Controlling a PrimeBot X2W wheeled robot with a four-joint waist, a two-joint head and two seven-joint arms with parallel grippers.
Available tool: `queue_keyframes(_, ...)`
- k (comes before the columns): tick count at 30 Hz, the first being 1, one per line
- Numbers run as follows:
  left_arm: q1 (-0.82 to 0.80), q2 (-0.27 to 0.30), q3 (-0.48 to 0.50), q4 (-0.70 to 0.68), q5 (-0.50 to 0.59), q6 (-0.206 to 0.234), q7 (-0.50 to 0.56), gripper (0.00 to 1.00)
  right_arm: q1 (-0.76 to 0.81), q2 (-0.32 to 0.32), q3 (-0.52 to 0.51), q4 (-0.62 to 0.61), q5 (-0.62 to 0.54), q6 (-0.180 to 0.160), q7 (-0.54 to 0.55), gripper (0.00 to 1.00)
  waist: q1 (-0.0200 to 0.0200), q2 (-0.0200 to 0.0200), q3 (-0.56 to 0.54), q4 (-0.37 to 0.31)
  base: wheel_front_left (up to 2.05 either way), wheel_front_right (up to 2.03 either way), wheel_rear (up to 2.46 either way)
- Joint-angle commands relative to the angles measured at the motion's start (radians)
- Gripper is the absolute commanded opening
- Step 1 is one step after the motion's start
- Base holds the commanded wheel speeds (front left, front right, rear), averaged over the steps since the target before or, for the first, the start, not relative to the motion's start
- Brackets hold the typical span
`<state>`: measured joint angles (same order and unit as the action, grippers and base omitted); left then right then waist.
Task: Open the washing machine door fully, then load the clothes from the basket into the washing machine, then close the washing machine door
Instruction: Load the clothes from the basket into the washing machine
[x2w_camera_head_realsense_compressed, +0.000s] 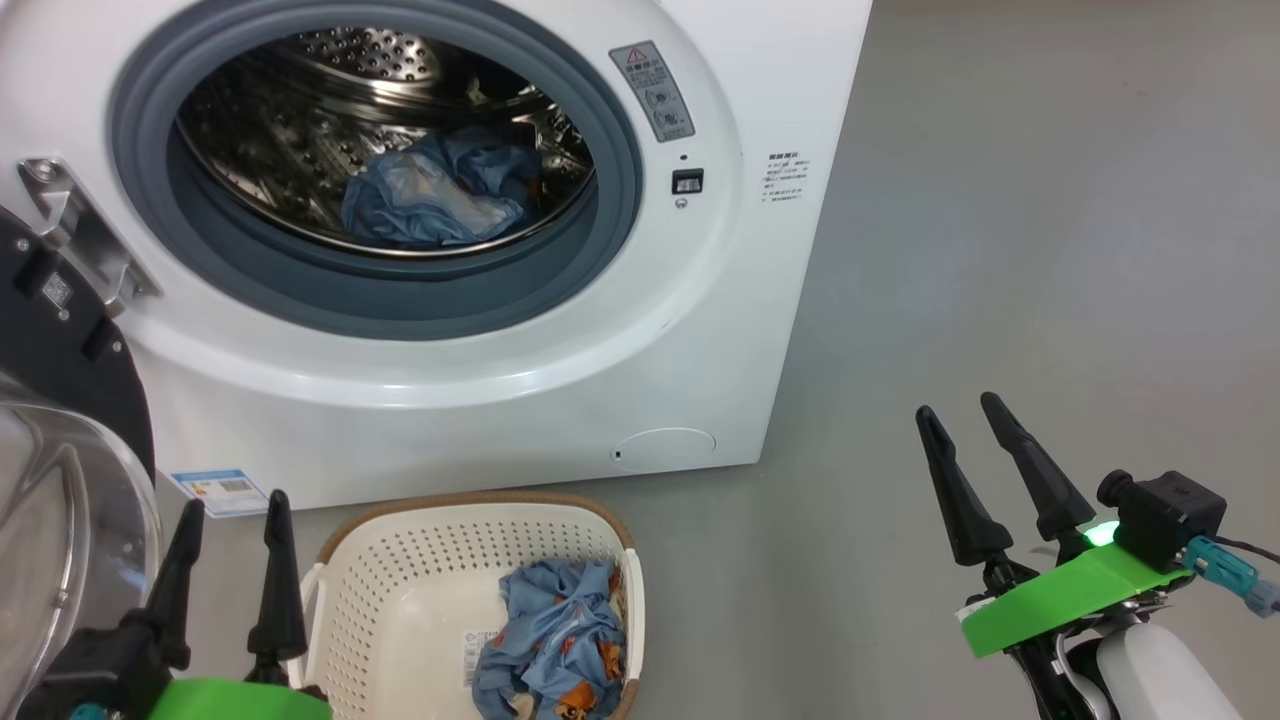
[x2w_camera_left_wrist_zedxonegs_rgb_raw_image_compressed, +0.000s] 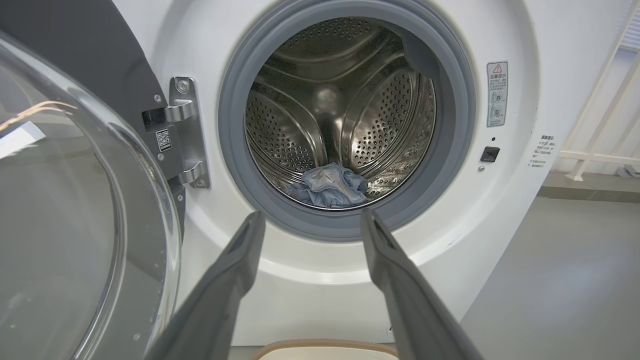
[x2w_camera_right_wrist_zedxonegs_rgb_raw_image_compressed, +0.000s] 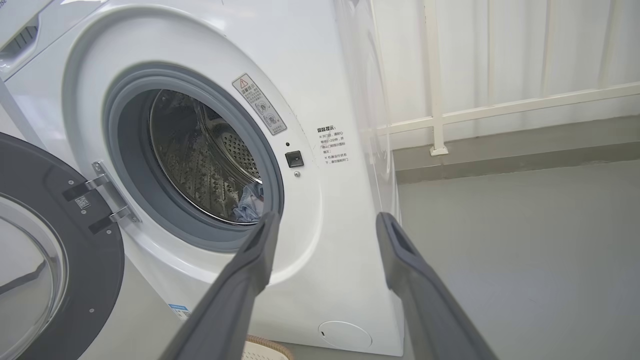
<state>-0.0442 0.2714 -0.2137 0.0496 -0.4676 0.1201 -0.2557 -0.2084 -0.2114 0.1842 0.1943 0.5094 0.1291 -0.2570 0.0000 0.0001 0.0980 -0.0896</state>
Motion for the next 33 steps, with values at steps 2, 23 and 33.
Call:
queue_keyframes(2,0.002,0.008,0.048,-0.042,0.016,0.008,-0.006,1.0,0.01,-0.014,0.016,-0.023,0.005,0.002,-0.005,1.0,0.0,-0.0001,-0.015,0.003,0.0,0.0,0.0)
queue_keyframes(23,0.057,-0.054,0.078,-0.069,0.07,-0.023,-0.006,1.0,0.031,-0.032,-0.018,-0.008,-0.027,0.002,-0.005,1.0,0.0,-0.0001,-0.048,0.004,0.0,0.0,0.0)
queue_keyframes(33,0.047,-0.068,0.086,-0.06,0.081,-0.04,-0.006,1.0,0.028,-0.031,-0.023,-0.01,-0.03,0.002,-0.005,1.0,0.0,-0.0001,-0.041,0.007,0.0,0.0,0.0)
